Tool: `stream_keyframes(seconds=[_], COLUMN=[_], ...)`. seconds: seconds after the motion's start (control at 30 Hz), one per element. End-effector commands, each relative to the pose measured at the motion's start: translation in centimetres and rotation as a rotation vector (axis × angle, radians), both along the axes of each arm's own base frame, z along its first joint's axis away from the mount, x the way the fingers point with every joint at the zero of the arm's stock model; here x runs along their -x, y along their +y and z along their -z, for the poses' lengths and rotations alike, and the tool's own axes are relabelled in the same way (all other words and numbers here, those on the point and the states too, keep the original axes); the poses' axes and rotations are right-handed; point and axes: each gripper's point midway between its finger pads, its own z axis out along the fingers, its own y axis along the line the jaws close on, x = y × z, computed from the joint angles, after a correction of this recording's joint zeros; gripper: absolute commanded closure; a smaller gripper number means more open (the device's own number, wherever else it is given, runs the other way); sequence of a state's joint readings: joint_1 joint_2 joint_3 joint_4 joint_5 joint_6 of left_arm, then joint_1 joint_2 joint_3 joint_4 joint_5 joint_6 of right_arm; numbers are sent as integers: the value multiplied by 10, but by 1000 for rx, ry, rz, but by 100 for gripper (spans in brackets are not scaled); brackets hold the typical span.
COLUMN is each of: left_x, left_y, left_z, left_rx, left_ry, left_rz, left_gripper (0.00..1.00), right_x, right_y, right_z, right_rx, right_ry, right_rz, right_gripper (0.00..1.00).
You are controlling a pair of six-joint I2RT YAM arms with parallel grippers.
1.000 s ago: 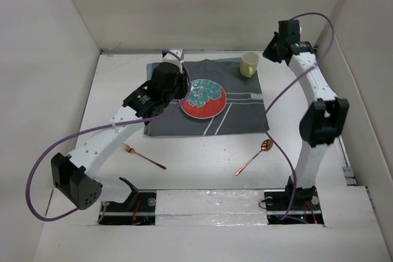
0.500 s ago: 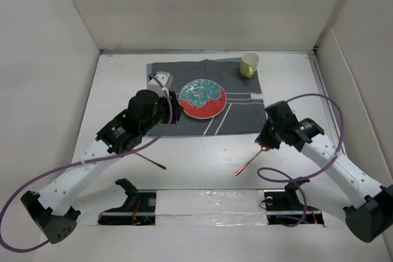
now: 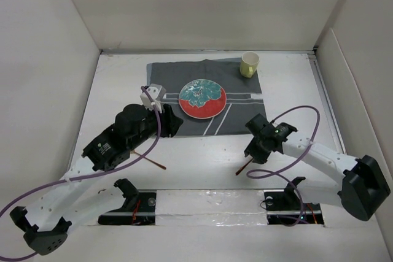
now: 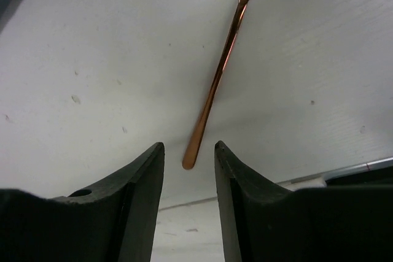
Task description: Set the dinner table for one person
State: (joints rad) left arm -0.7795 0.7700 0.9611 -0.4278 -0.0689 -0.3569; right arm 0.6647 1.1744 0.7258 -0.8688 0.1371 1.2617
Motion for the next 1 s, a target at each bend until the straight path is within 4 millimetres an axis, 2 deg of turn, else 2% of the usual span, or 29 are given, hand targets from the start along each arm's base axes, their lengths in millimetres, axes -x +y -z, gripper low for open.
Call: stream_keyframes(seconds=[0.0,0.1,0.37,0.6,0.73,0.8,0.87,0.97], left_x=[7,10,10,8,5,5,4,3], left_y=[1,4,10,18,26,30,33,34], left_z=[-3,-3,-5,-14,-19,-21,-22,-19], left_rx=[12,4,-7,-7,-27,-33,-41,-51], left_ry=[-8,-10,-27,-72,-110,-121,-130,-126], left_rz=[23,24,12,-16,-43,-54,-66,-70], left_gripper=[60,60,60,60,60,60,60,60], right_x=[-24,-27,-24,0,-2,-2,-9,-15], right_y=[1,-8,-15,-5,6,10,12,21], right_z=[4,19,25,43,53,58,59,54], right_rx=[-1,39,109,140,90,95,103,143], right_ry=[-94,-72,-23,125,144,151,132,117], right_rz=[122,187,248,265,323,314,290,188], right_gripper=[58,61,65,73,75,80,93,100])
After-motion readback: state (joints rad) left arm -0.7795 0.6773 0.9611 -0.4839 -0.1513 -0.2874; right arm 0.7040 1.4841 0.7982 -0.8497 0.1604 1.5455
